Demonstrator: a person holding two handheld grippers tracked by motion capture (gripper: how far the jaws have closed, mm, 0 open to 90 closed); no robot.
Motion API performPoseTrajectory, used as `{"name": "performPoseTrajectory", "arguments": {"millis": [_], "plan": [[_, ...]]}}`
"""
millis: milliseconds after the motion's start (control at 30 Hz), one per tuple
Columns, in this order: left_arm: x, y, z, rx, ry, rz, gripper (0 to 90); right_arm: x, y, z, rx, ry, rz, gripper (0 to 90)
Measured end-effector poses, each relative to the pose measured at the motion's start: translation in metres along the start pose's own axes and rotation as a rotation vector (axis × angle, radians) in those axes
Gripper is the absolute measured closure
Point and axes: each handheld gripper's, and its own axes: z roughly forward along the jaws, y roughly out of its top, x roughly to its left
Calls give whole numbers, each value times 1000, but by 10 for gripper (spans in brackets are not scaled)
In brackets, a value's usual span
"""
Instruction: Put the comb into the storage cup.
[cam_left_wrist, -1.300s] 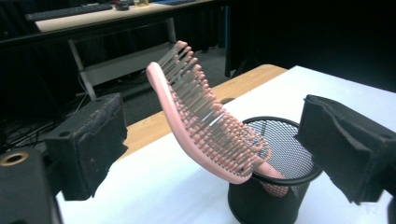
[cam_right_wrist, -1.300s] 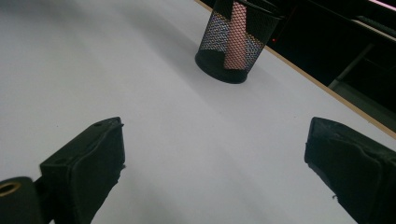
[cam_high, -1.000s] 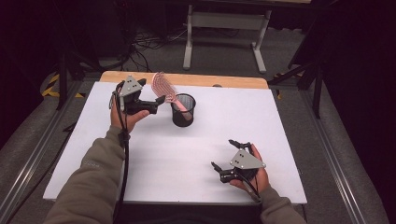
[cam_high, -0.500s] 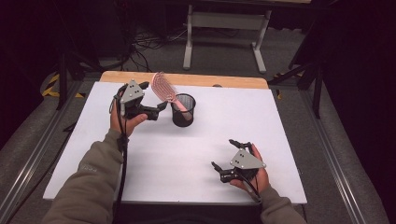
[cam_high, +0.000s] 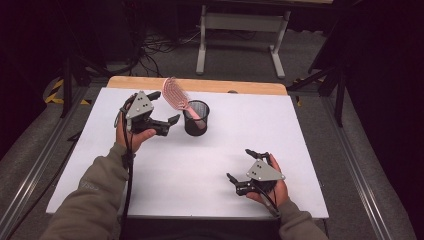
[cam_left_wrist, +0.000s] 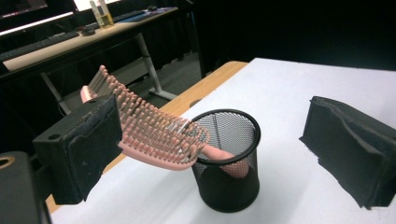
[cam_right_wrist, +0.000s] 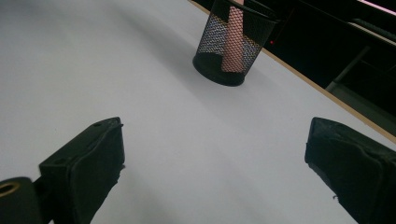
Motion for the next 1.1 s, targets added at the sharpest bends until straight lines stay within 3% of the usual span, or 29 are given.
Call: {"name": "performPoseTrajectory", "arguments": {"millis": [133,633,1100], "plan": [[-5,-1,-4,-3,-22,9,55,-1,1,-2,-16,-22,6,59],[-24,-5,-8,-5,-64,53,55,-2,2,-3,-20,-23,6,58],[-37,-14,-16,-21,-90,61,58,-1,3,-4,-25,-19,2,58]]}}
